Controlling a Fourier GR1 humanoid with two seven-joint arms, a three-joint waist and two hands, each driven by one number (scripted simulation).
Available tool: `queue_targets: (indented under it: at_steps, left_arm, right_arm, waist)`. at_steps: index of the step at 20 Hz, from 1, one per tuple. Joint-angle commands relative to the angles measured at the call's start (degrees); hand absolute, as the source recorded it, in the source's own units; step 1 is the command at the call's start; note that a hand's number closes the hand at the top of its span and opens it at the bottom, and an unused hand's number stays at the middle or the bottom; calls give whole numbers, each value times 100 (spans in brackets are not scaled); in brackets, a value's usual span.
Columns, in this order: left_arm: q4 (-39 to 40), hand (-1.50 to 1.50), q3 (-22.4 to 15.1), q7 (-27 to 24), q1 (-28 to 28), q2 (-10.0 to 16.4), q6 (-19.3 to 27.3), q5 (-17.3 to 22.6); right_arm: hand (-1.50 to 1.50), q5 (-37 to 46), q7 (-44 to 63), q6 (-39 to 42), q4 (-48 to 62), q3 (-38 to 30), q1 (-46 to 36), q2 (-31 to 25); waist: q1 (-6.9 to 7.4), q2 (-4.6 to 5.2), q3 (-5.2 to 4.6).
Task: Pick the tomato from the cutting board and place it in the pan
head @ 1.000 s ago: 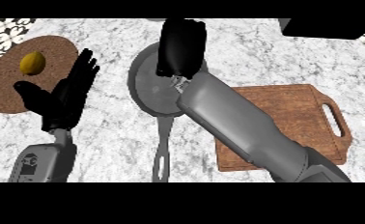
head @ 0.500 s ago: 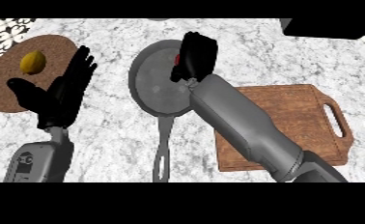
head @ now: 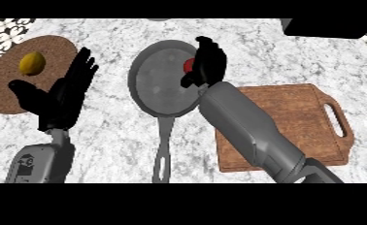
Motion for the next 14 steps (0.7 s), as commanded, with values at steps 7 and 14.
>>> queue_targets:
  at_steps: [7,14]
  left_arm:
    - [-289,0,228,59,356,158,-21,98]
    - [-197,0,367,-38,396,159,94,50]
  right_arm:
    - [-150,-612,-899,-1966,-1362,-614,855,15]
    - [-150,-1082,-1707,-1755,-3971,-426,2688,-387]
  waist:
    - [-334,-120,7]
    - [-506,-146,3]
